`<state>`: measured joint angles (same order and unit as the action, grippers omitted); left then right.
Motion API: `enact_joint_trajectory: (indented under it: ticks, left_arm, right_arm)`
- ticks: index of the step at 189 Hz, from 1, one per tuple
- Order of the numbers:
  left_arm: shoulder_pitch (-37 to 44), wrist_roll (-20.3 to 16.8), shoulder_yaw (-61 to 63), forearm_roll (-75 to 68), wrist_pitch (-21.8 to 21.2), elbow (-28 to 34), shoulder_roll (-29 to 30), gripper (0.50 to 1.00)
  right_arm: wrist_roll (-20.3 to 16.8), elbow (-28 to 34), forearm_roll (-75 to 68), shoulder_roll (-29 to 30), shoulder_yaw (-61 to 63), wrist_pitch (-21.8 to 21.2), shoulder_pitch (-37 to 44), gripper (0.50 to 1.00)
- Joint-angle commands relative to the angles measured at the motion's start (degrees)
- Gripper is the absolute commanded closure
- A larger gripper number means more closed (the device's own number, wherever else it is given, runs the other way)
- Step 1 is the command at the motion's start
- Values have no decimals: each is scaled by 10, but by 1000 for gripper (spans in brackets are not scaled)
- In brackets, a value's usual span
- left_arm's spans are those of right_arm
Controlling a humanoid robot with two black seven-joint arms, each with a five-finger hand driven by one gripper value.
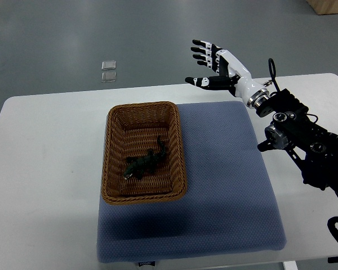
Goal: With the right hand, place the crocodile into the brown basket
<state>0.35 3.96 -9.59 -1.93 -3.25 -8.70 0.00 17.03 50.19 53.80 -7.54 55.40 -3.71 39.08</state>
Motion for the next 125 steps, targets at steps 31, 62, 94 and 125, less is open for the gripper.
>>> enact_joint_trajectory:
  ticks: [31,62,94,125]
  left_arm:
    - [0,0,0,0,0,0,0,500]
    - [0,0,0,0,0,0,0,500]
    - [0,0,0,0,0,0,0,500]
    - [0,0,-1,0,0,0,0,500]
  right_arm:
    - [19,-96,-208,15,44,19,-8,603]
    - [21,-102,-278,16,40,36,-19,579]
    - [21,-102,-279,18,38,56,-19,576]
    - [28,-103,-280,18,38,70,-20,576]
